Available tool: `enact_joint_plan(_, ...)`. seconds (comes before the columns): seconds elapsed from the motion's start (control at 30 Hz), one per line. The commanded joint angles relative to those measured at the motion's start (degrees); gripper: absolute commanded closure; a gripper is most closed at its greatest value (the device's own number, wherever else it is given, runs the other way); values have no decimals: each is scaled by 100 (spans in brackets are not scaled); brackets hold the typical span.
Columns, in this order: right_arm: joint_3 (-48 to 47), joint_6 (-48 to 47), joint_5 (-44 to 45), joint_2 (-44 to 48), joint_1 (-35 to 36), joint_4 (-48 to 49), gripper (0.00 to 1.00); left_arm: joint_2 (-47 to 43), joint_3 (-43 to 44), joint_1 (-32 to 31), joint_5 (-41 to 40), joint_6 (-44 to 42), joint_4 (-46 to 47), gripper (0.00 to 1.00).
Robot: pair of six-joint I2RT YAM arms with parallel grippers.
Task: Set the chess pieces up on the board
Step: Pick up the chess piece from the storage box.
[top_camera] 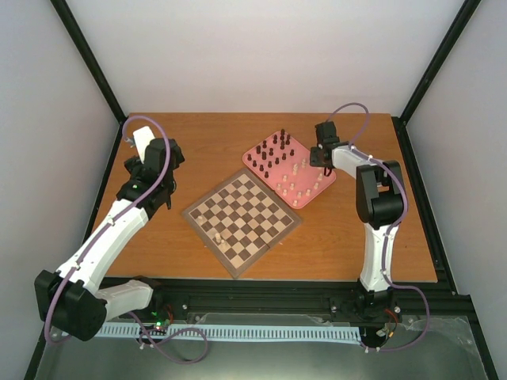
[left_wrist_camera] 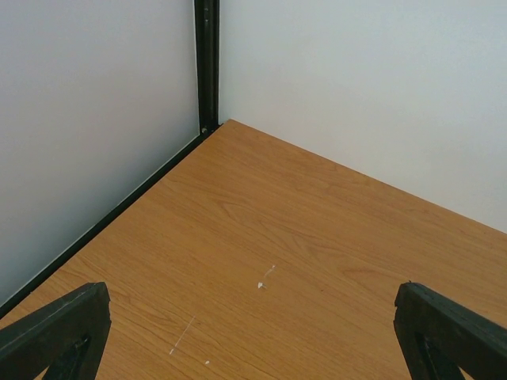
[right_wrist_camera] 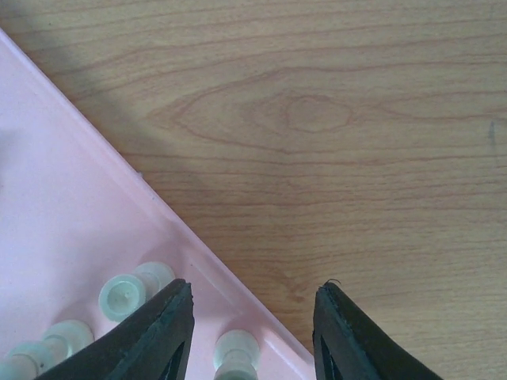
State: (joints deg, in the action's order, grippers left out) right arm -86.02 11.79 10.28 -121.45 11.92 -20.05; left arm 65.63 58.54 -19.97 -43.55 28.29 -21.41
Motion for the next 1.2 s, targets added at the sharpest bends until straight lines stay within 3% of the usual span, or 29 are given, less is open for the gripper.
enact_joint_plan(0.0, -262, -33, -28, -154, -41, -86, 58, 46, 244, 32, -101, -61, 69, 0)
enact_joint_plan(0.63, -269, 7, -44, -263, -41, -163, 70, 45, 245, 26, -127, -38, 52, 0)
enact_joint_plan(1.17, -175, 51, -61, -240, -41, -175, 69, 47, 245, 28, -119, -43, 44, 0)
